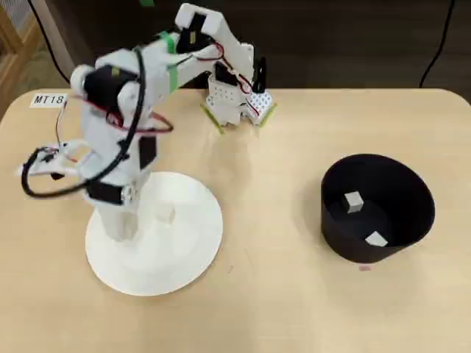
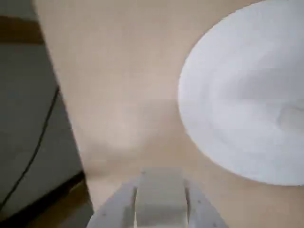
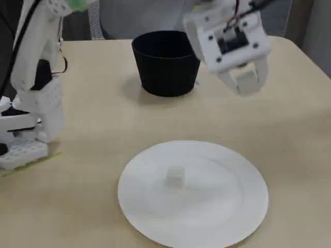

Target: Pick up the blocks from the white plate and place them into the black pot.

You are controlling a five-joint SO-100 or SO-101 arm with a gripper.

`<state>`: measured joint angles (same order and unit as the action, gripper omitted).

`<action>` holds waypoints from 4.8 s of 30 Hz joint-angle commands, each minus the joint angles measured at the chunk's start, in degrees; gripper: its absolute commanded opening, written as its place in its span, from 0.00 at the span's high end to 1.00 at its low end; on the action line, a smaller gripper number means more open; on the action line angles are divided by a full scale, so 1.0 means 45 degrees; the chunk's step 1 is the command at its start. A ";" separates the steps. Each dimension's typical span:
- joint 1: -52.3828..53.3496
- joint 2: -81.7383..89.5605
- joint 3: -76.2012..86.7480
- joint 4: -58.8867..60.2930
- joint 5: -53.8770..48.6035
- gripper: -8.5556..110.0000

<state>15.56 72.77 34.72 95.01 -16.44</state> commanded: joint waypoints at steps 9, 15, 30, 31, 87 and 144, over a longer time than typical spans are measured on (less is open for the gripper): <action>-0.7500 0.9180 1.2129 -0.7773 0.2871 0.95; -0.9902 0.9688 1.5977 -1.1113 0.2773 0.95; -1.2695 0.7949 1.6895 -1.2383 0.1582 0.95; -1.2715 0.7910 1.6914 -1.2207 0.1426 0.87; 0.2930 0.3301 1.2715 -0.3809 -0.1328 0.63; 0.2598 -0.1641 0.9199 -0.2441 0.1445 0.95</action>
<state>27.60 65.04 77.61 83.58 -9.40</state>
